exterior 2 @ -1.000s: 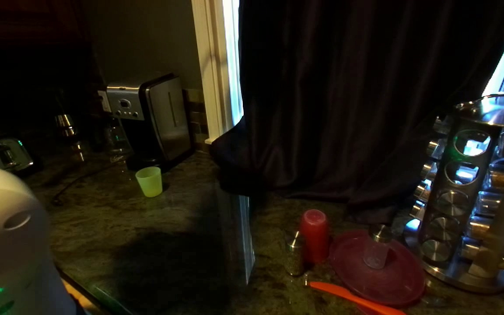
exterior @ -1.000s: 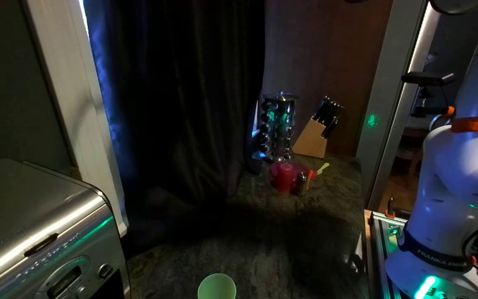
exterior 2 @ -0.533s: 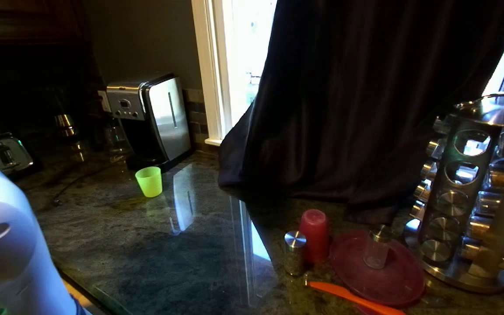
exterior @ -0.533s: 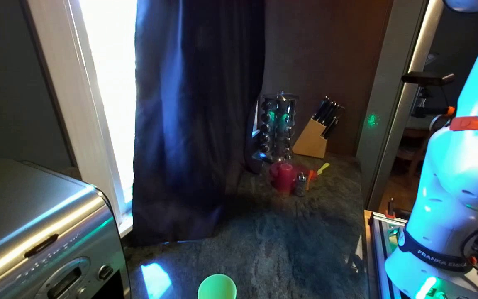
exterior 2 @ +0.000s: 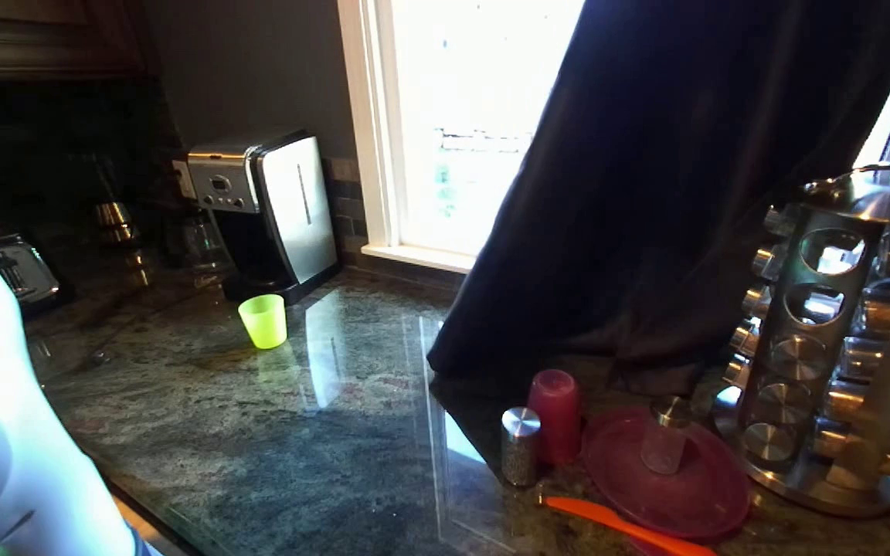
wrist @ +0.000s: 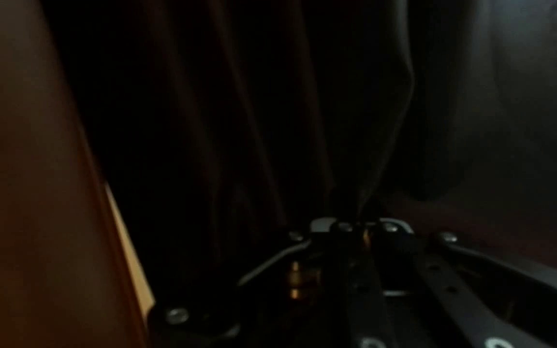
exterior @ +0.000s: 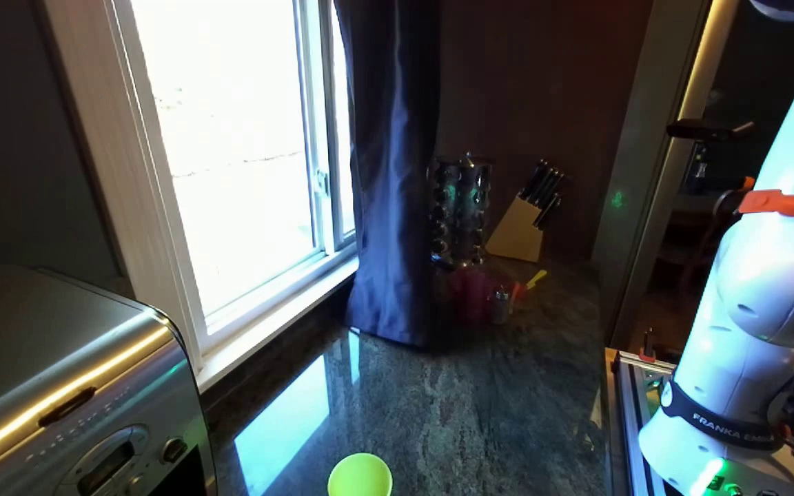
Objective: Pull the curtain to the right
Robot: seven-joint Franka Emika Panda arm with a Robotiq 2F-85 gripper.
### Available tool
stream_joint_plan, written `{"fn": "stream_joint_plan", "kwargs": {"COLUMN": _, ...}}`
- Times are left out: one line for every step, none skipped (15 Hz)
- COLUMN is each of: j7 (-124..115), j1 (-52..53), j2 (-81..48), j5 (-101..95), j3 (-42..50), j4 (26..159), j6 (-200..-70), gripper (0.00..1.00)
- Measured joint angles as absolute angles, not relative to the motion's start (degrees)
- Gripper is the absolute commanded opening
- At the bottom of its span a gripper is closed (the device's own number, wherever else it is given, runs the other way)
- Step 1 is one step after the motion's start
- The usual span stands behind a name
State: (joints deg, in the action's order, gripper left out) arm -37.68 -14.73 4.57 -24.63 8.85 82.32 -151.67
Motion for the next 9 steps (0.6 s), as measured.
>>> {"fn": "stream_joint_plan", "kwargs": {"j7": -40.22, "j1": -15.72, "j2": 4.57, "j5": -26.51, "j3": 9.23, "j4": 81.83, "j6": -150.6, "gripper": 0.01}}
{"fn": "stream_joint_plan", "kwargs": {"j7": -42.51, "j1": -16.55, "j2": 4.57, "j5": -28.19, "j3": 9.49, "j4": 81.34, "j6": -149.44, "gripper": 0.01}}
{"fn": "stream_joint_plan", "kwargs": {"j7": -44.87, "j1": -17.29, "j2": 4.57, "j5": -29.95, "j3": 9.63, "j4": 80.86, "j6": -148.3, "gripper": 0.01}}
{"fn": "stream_joint_plan", "kwargs": {"j7": -47.49, "j1": -17.87, "j2": 4.57, "j5": -32.11, "j3": 9.65, "j4": 80.37, "j6": -147.19, "gripper": 0.01}}
{"fn": "stream_joint_plan", "kwargs": {"j7": -50.31, "j1": -18.37, "j2": 4.55, "j5": -34.58, "j3": 9.65, "j4": 79.95, "j6": -145.23, "gripper": 0.02}}
{"fn": "stream_joint_plan", "kwargs": {"j7": -53.27, "j1": -18.72, "j2": 4.49, "j5": -37.13, "j3": 9.59, "j4": 79.57, "j6": -143.46, "gripper": 0.02}}
{"fn": "stream_joint_plan", "kwargs": {"j7": -55.45, "j1": -18.85, "j2": 4.4, "j5": -38.85, "j3": 9.53, "j4": 79.28, "j6": -142.45, "gripper": 0.02}}
{"fn": "stream_joint_plan", "kwargs": {"j7": -56.41, "j1": -18.86, "j2": 4.3, "j5": -39.57, "j3": 9.45, "j4": 79.1, "j6": -142.14, "gripper": 0.02}}
{"fn": "stream_joint_plan", "kwargs": {"j7": -56.89, "j1": -18.86, "j2": 4.24, "j5": -39.82, "j3": 9.36, "j4": 78.98, "j6": -141.86, "gripper": 0.02}}
